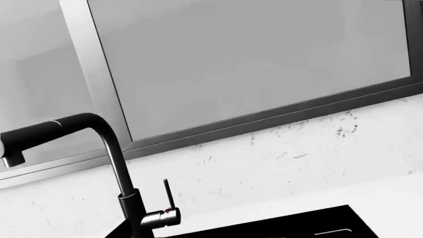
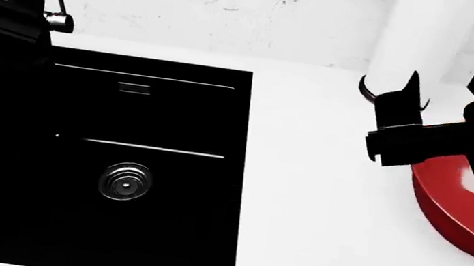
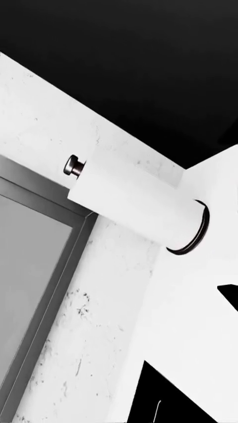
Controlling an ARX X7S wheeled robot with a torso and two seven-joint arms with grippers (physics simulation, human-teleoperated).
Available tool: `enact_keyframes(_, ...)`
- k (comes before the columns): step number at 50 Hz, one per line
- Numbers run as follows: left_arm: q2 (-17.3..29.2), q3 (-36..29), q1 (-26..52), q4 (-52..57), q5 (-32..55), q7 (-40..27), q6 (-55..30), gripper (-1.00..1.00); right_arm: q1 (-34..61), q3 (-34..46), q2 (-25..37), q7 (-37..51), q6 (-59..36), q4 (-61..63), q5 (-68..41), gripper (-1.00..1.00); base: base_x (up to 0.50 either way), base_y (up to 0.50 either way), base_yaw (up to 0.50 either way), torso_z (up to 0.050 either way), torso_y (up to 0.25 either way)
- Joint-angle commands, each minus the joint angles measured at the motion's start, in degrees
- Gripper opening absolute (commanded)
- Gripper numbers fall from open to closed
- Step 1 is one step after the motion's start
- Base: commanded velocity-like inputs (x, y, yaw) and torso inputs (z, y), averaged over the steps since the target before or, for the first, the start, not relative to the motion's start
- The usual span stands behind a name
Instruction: Move the fresh-baked cupcake off the tray onto the counter, and place the bowl used for mixing into the sink.
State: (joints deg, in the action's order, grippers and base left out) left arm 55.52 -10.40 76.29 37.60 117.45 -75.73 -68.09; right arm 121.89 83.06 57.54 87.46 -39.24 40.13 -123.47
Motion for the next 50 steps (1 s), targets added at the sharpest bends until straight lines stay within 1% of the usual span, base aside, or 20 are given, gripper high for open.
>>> enact_keyframes(1,0.85,-0.7,0.38,0.22,0.74,-0.28,0.4,1.0,-1.38,2.06,2.64,-1.84,3.06,1.63,2.29,1.0,0.49,0.0,0.0,0.0,0.0)
enact_keyframes(2,0.85,-0.62,0.34,0.05,0.49,0.03,0.3,1.0,-1.48,2.12,2.69,-1.87,3.13,1.66,2.4,1.0,0.49,0.0,0.0,0.0,0.0)
enact_keyframes(3,1.14,2.13,-4.5,2.71,-1.26,0.89,1.19,1.0,-1.57,2.17,2.74,-1.88,3.23,1.79,2.38,1.0,0.49,0.0,0.0,0.0,0.0)
enact_keyframes(4,1.3,2.7,-5.33,3.04,-1.68,1.28,1.23,1.0,-1.52,2.19,2.76,-1.86,3.23,1.81,2.36,1.0,0.48,0.0,0.0,0.0,0.0)
enact_keyframes(9,1.72,3.03,-5.89,3.38,-1.71,1.36,1.56,1.0,-1.15,2.37,2.6,-1.65,3.6,2.04,1.19,1.0,0.25,0.0,0.0,0.0,0.002)
enact_keyframes(10,1.76,2.98,-5.82,3.29,-1.68,1.39,1.58,1.0,-0.84,2.09,2.57,-2.09,3.56,2.27,1.03,1.0,0.0,0.0,0.0,0.0,0.01)
enact_keyframes(11,1.69,0.37,-1.2,0.92,0.41,0.23,0.94,1.0,-0.69,2.02,2.58,-2.16,3.54,2.27,0.83,1.0,0.0,0.0,0.0,0.0,0.0)
enact_keyframes(12,1.82,-0.2,-0.31,0.66,1.18,-0.31,1.09,1.0,-0.5,1.54,2.88,-2.86,4.0,2.5,0.04,1.0,0.0,0.0,0.0,0.0,0.0)
enact_keyframes(16,2.14,-0.3,-0.21,0.8,1.5,-0.52,1.39,1.0,1.47,1.11,2.69,-3.53,2.3,2.8,-3.83,1.0,0.0,0.0,0.0,0.0,0.0)
enact_keyframes(17,2.17,-0.37,-0.04,0.66,1.48,-0.47,1.37,1.0,2.43,1.99,2.72,-1.13,1.93,2.39,-7.28,1.0,0.0,0.0,0.0,0.0,0.0)
enact_keyframes(18,2.23,-0.65,0.32,0.67,1.88,-0.82,1.53,1.0,2.27,2.35,3.23,-0.97,2.88,2.12,-9.67,1.0,0.0,0.0,0.0,0.0,0.0)
enact_keyframes(20,2.11,-0.2,-0.09,0.62,1.2,-0.07,1.46,1.0,3.15,1.45,3.94,-2.08,3.04,1.97,-11.42,1.0,0.0,0.0,0.0,0.0,0.0)
enact_keyframes(21,2.06,-0.27,-0.12,0.66,1.13,-0.13,1.53,1.0,3.07,0.25,5.24,-3.45,4.69,2.01,-11.05,1.0,0.0,0.0,0.0,0.0,0.0)
enact_keyframes(22,2.05,-0.42,0.08,0.51,1.09,-0.09,1.45,1.0,3.48,0.65,5.22,-2.75,3.73,1.6,-11.78,1.0,0.0,0.0,0.0,0.0,0.0)
enact_keyframes(24,2.12,-0.22,-0.35,0.7,0.84,0.05,1.59,1.0,3.1,0.42,6.26,-3.24,5.17,1.34,-14.14,1.0,0.0,0.0,0.0,0.0,0.0)
enact_keyframes(28,2.16,-0.3,-0.43,0.75,0.7,0.18,1.71,1.0,4.92,2.08,5.52,-0.88,1.15,0.21,-18.79,1.0,0.0,0.0,0.0,0.0,0.0)
enact_keyframes(30,2.27,-0.1,-0.64,0.67,0.43,0.63,1.63,1.0,4.95,2.79,5.59,-0.62,1.08,0.12,-20.5,1.0,0.0,0.0,0.0,0.0,0.0)
enact_keyframes(36,2.77,-0.1,-0.94,1.26,0.99,0.23,2.24,1.0,5.99,5.01,5.32,0.0,-0.47,-0.63,-23.87,1.0,0.0,0.0,0.0,0.0,0.0)
enact_keyframes(42,2.67,-0.35,-1.1,1.13,0.52,0.58,2.22,1.0,6.69,6.43,4.84,-0.22,-3.54,-0.85,-23.77,1.0,0.0,0.0,0.0,0.0,0.0)
enact_keyframes(50,2.65,-0.52,-1.22,1.15,0.09,0.91,2.35,1.0,6.09,7.93,5.09,-0.69,-3.71,-0.87,-23.35,1.0,0.0,0.0,0.0,0.0,0.0)
